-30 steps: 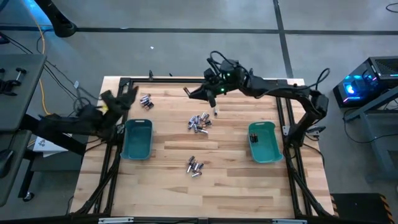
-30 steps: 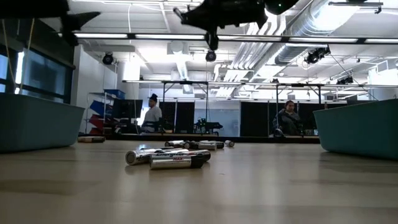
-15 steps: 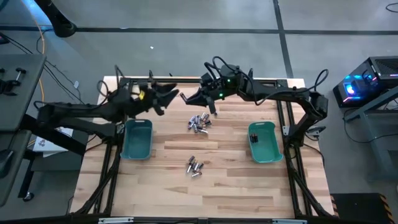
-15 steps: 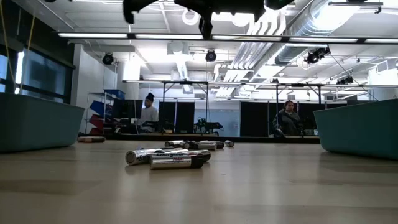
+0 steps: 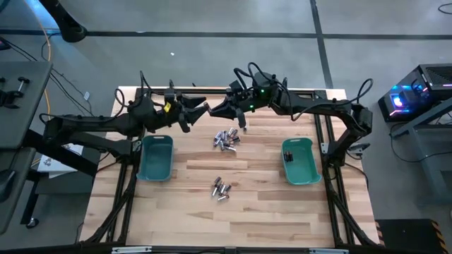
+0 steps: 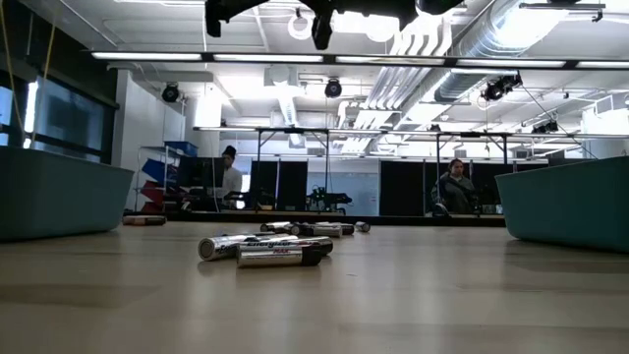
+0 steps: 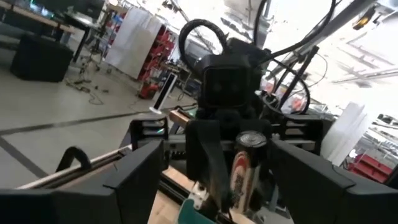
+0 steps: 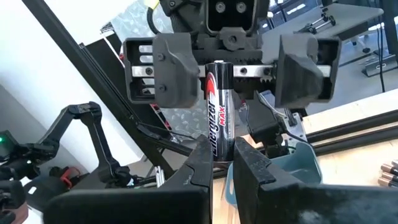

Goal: Sort batteries
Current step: Put the silver battery into the blue bin

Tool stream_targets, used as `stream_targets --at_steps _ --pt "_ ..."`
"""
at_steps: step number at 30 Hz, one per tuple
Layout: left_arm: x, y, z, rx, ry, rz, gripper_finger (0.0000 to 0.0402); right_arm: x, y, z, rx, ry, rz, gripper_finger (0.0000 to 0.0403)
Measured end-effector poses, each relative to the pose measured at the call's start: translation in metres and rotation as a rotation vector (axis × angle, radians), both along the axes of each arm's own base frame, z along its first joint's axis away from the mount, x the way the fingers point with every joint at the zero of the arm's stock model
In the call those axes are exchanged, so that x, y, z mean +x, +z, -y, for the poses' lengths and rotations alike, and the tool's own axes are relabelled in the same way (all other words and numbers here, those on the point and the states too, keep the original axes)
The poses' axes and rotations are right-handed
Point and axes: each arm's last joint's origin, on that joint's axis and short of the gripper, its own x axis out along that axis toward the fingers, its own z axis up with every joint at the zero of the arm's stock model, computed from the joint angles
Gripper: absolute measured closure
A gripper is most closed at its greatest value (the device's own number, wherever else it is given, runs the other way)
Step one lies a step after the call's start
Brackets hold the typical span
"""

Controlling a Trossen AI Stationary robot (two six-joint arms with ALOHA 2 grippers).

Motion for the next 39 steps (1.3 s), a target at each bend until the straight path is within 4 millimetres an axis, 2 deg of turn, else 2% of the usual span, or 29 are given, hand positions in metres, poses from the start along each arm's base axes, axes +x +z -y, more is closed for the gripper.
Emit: stream_targets --at_steps 4,9,20,24,29,34,39 --pt "0.005 -0.003 0.000 -0.005 -0.019 -0.006 0.0143 0.000 0.000 0.001 0.004 -0.002 0.000 0.0387" --pt "0.009 0.000 0.000 0.019 -0.049 0.061 0.0188 0.000 0.000 0.001 0.000 -0.002 0.001 0.0387" --pt "0.010 0.000 0.002 0.041 -0.112 0.058 0.0361 -0.001 0.001 0.000 0.003 0.004 0.002 0.0388" --pt "0.008 0.002 0.002 0.042 -0.117 0.055 0.0365 -0.001 0.001 0.000 0.012 0.001 0.001 0.0376" --pt "0.006 0.019 0.002 0.033 -0.095 -0.084 0.0365 -0.001 0.000 0.005 0.022 -0.060 -0.010 0.0306" --pt "-0.002 0.045 0.003 0.002 -0.082 -0.351 0.0365 -0.009 -0.001 0.031 0.048 -0.153 -0.037 0.0234" --pt "-0.023 0.058 0.004 -0.188 -0.028 -0.568 0.0365 -0.026 0.002 0.057 0.101 -0.220 -0.079 0.0211"
